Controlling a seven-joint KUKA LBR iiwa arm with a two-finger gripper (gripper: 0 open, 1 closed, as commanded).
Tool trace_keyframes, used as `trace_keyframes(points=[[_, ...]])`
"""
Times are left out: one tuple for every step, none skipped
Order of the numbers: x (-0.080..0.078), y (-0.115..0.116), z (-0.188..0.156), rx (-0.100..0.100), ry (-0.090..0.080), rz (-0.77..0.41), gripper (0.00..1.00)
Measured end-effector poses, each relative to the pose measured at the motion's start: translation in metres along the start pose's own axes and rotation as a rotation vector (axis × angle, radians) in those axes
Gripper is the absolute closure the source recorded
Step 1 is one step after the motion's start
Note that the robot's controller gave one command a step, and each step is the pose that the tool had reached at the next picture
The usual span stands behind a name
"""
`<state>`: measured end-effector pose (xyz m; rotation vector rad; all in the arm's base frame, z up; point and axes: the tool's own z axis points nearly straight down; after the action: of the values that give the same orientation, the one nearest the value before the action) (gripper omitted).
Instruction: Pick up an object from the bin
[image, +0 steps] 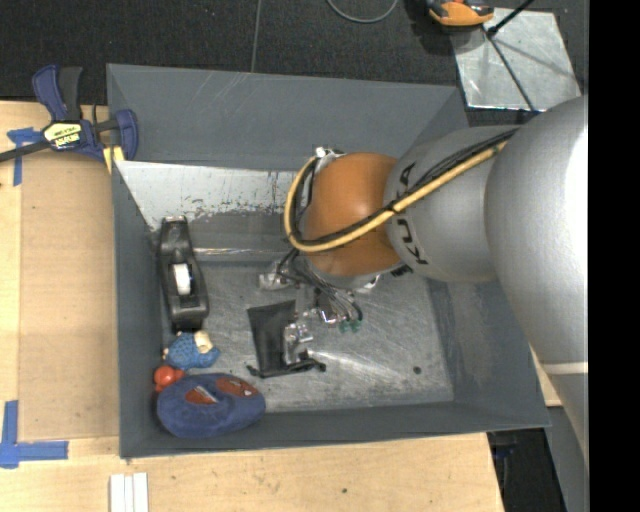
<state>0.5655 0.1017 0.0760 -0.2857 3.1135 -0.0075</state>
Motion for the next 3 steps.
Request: trace_keyframes(points=[[-0.005,0.003,-0.004,-0.006,-0.018,0.001,1.00],[-0.008,0.003,-0.037,-0.006,0.006,0.003,1.00],[-0.010,0.002,-0.054,-0.006,0.008,0.004,1.00]])
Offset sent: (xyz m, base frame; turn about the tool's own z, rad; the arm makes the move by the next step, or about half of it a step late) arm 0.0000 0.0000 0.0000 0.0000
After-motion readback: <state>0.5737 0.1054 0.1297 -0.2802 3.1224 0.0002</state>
